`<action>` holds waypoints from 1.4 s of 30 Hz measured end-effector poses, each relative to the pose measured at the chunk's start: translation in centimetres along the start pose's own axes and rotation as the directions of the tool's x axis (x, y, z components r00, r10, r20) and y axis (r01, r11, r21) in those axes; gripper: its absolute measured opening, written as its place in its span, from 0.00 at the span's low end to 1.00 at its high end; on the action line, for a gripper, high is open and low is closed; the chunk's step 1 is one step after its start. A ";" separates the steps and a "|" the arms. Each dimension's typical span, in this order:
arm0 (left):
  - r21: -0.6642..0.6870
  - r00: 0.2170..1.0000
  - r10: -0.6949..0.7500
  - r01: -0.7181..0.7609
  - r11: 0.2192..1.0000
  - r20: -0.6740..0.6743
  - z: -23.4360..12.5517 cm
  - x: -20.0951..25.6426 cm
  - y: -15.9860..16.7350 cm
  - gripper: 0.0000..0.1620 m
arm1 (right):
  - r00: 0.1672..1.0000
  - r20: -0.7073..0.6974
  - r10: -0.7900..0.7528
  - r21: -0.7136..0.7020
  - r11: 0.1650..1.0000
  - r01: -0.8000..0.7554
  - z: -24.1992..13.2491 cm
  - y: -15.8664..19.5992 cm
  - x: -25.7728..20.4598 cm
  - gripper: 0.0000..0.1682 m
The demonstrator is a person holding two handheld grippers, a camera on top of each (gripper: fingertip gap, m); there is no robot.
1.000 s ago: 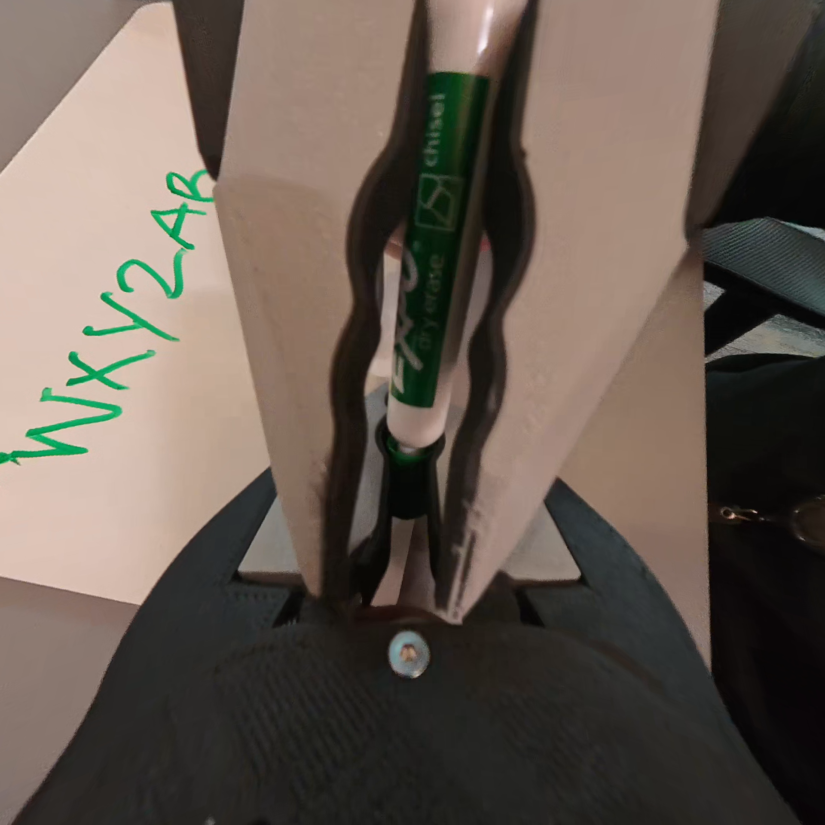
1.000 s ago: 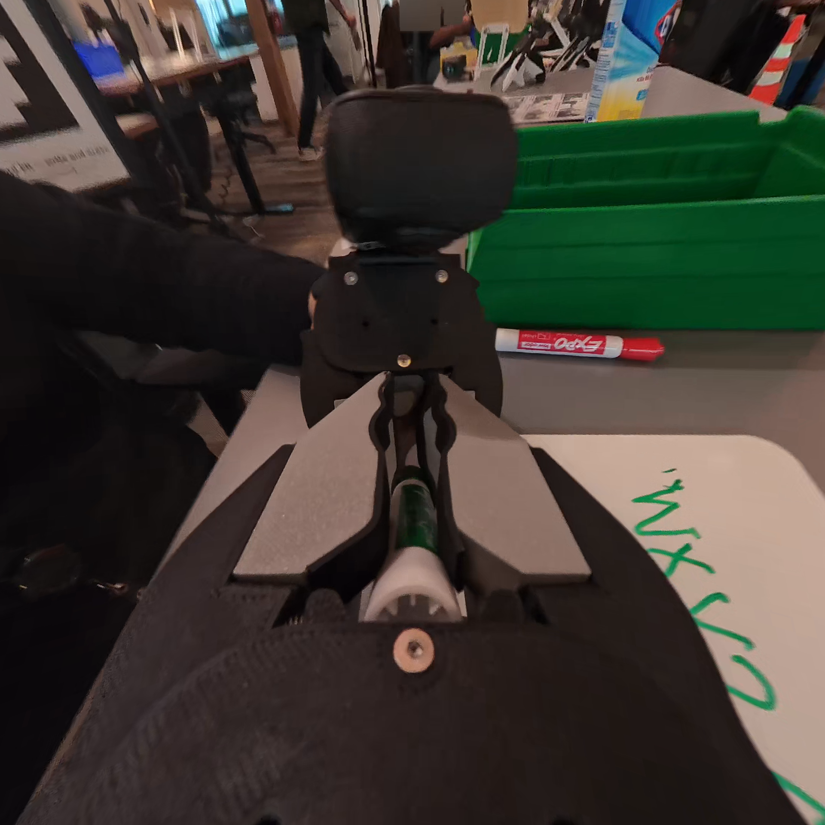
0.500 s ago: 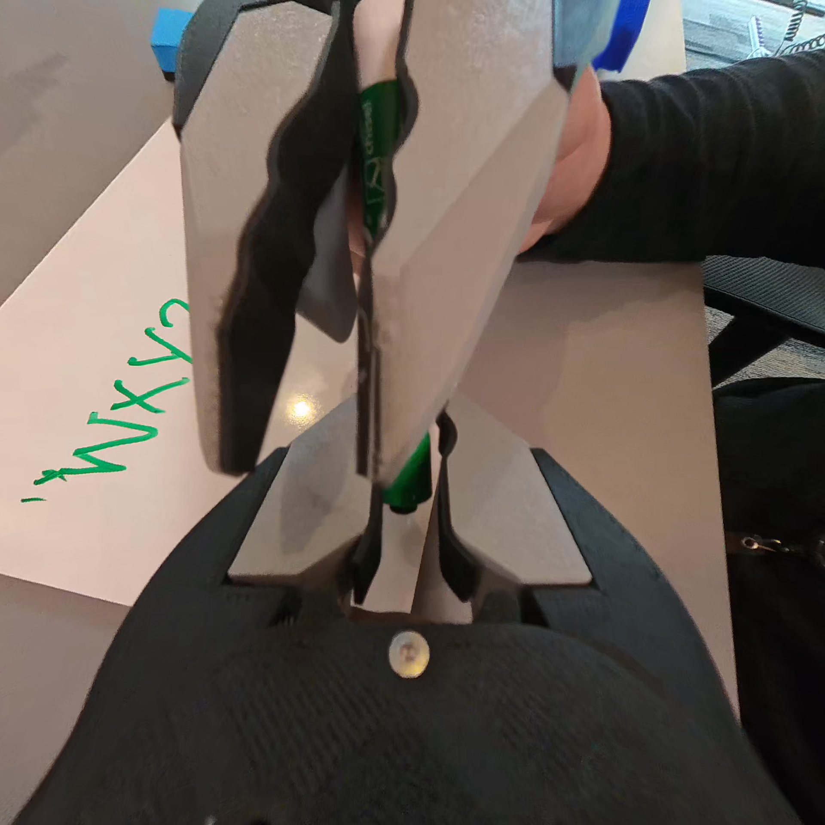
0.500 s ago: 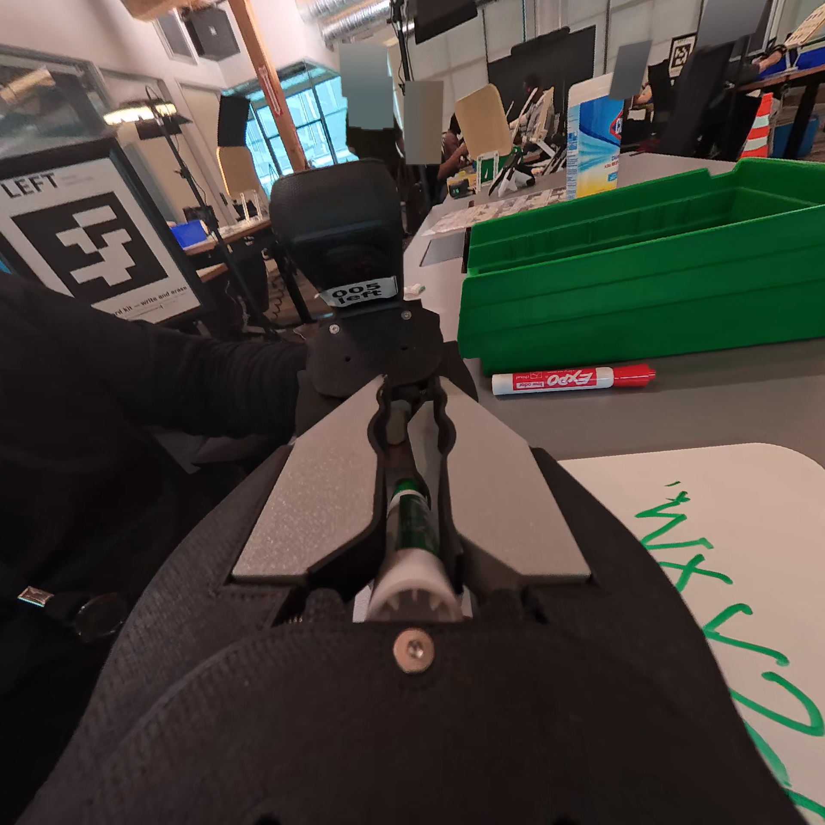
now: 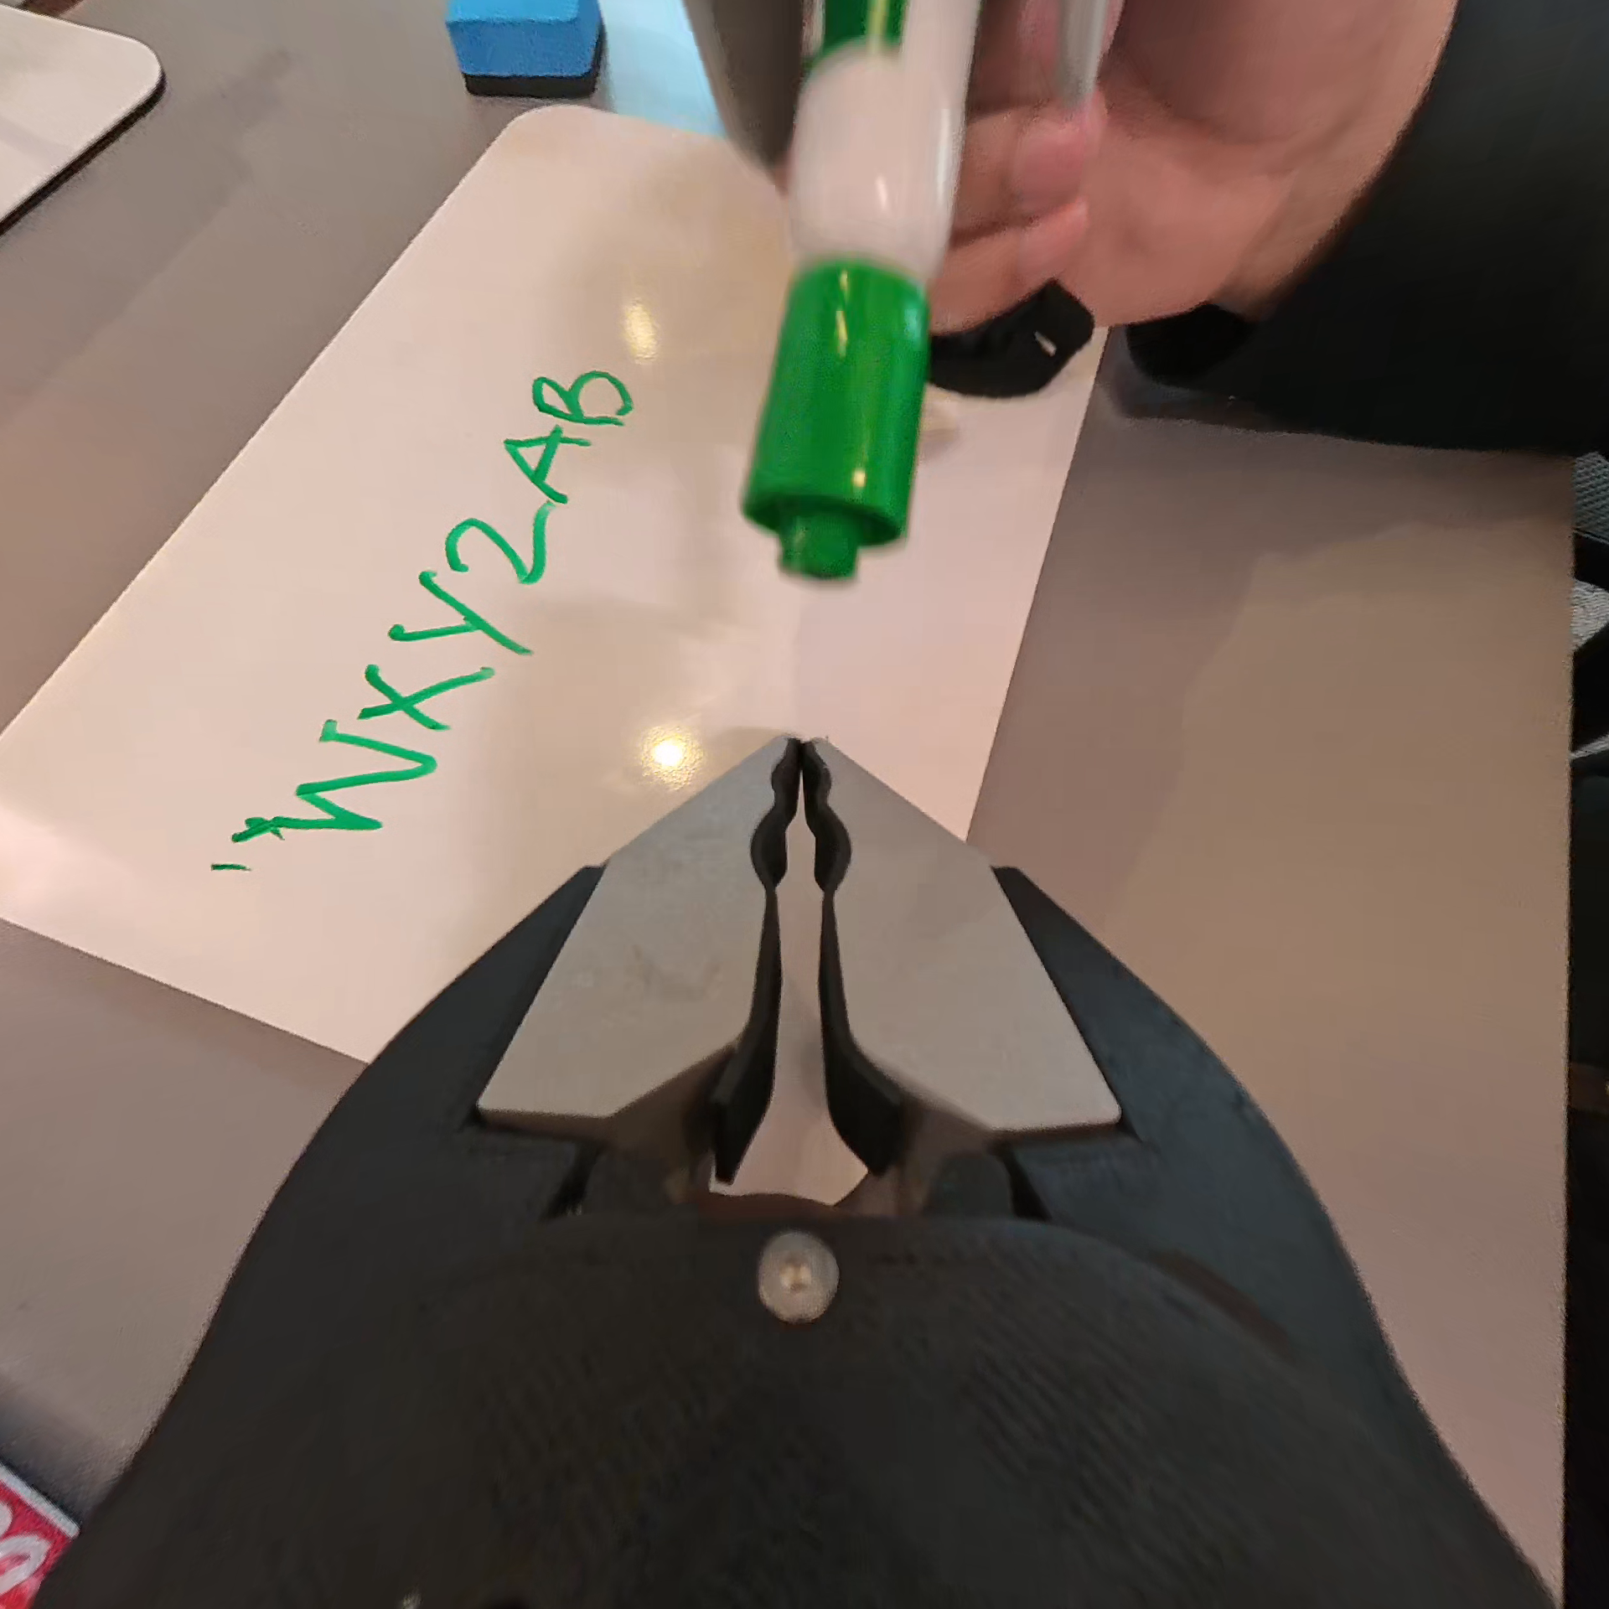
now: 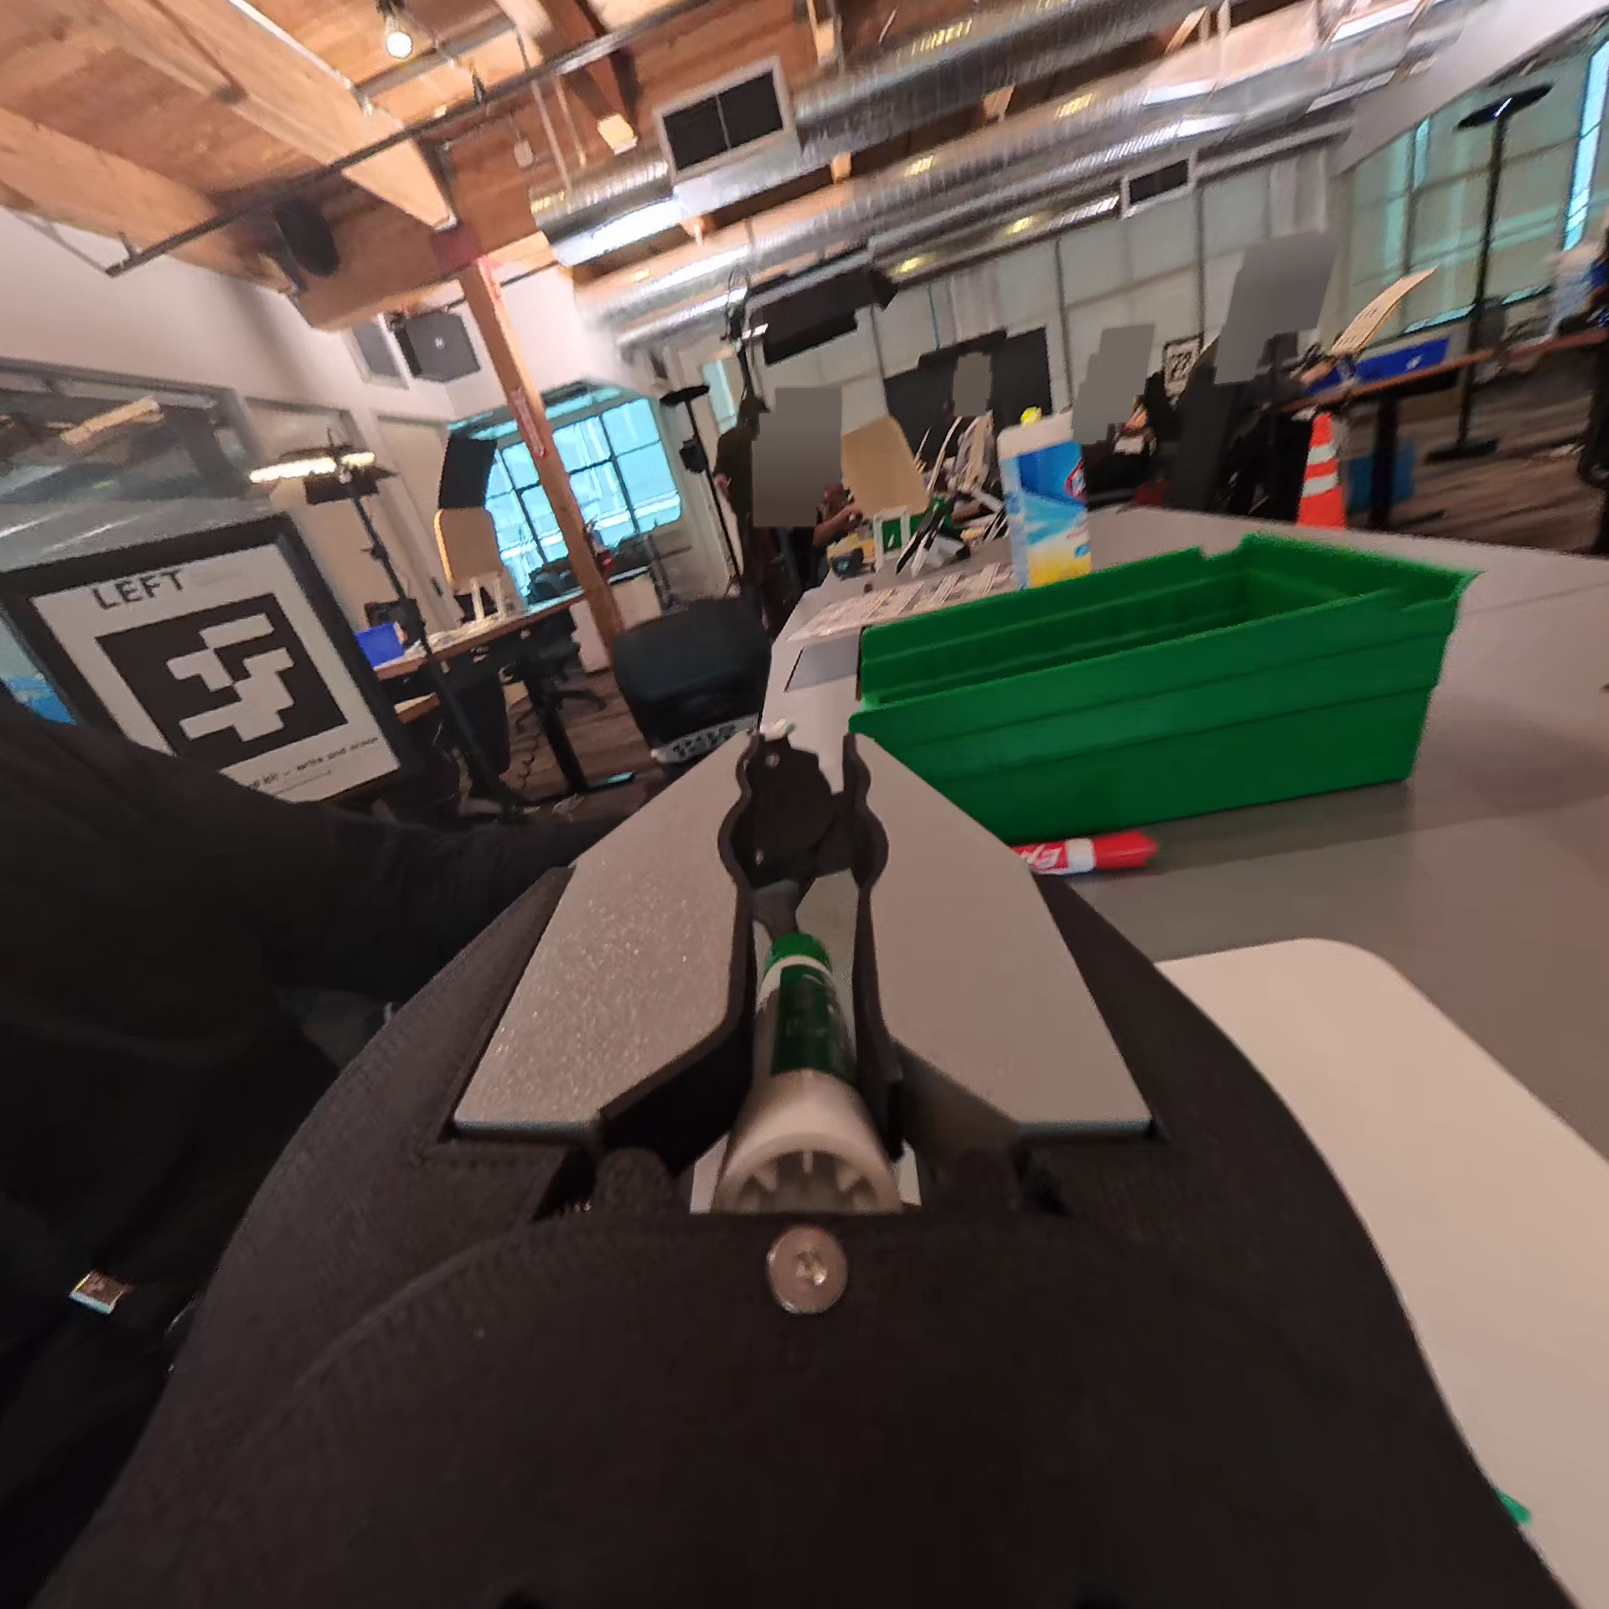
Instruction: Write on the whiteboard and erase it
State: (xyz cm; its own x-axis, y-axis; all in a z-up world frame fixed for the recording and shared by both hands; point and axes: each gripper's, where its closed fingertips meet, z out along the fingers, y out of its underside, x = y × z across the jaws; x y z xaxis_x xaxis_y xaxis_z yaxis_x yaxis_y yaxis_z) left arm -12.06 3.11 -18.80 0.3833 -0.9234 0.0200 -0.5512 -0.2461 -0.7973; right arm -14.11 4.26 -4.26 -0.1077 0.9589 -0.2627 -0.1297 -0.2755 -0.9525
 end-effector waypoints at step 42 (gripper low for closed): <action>0.002 0.983 0.178 -0.178 0.984 0.051 0.4 0.7 -0.4 0.00 | 0.991 -0.047 -0.129 -0.209 0.971 0.116 2.9 3.6 -0.5 0.08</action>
State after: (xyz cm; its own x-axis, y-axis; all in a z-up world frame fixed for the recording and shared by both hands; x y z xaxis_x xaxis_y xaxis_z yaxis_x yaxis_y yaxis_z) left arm -11.28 2.67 -18.76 0.3165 -0.9362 -0.1531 -0.6094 -0.0770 -0.7891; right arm -17.36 2.60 -7.08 -0.0440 0.9885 -0.1448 0.0677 -0.1416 -0.9876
